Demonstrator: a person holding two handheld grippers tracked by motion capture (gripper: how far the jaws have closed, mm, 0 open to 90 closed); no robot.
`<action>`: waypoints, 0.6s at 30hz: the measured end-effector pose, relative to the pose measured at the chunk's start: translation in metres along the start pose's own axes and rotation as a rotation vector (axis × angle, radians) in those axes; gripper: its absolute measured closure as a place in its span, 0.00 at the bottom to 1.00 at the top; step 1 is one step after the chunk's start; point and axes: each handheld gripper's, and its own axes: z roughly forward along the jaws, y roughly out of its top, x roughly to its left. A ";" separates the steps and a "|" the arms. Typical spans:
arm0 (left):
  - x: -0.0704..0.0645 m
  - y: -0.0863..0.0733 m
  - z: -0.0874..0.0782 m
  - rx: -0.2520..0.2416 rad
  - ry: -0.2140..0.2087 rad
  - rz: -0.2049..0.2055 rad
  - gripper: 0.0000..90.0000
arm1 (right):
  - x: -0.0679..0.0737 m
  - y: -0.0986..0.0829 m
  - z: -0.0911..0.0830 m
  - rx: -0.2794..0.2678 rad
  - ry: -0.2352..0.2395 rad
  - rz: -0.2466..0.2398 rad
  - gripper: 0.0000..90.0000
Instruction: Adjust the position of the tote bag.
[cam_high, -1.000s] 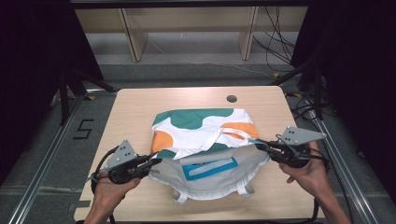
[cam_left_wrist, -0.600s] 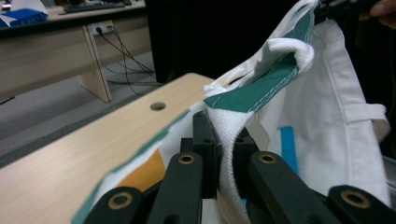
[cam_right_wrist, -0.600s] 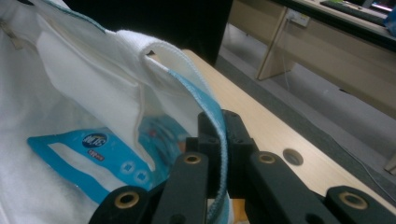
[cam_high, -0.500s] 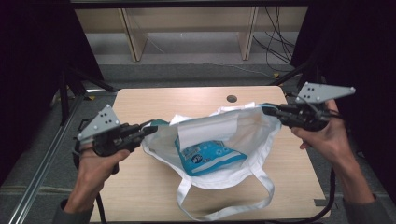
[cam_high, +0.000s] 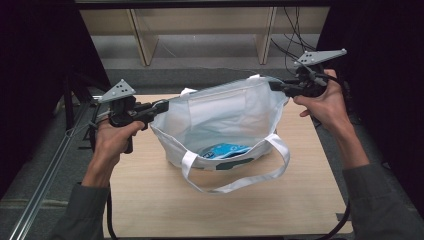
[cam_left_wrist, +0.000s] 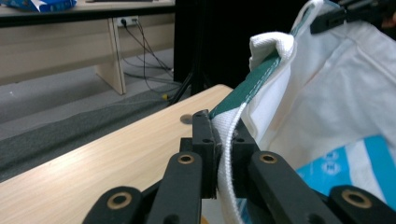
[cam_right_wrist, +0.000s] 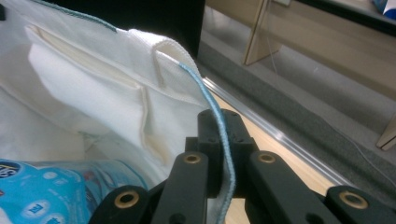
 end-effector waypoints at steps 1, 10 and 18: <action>0.001 -0.002 0.001 -0.001 -0.008 -0.009 0.94 | 0.000 0.000 0.000 0.000 0.000 0.000 0.98; 0.010 -0.019 0.008 0.029 0.001 -0.032 0.93 | 0.000 -0.008 0.018 0.035 -0.009 0.006 0.98; 0.017 -0.024 0.019 0.054 0.026 -0.034 0.93 | -0.003 -0.011 0.025 0.057 -0.006 0.017 0.98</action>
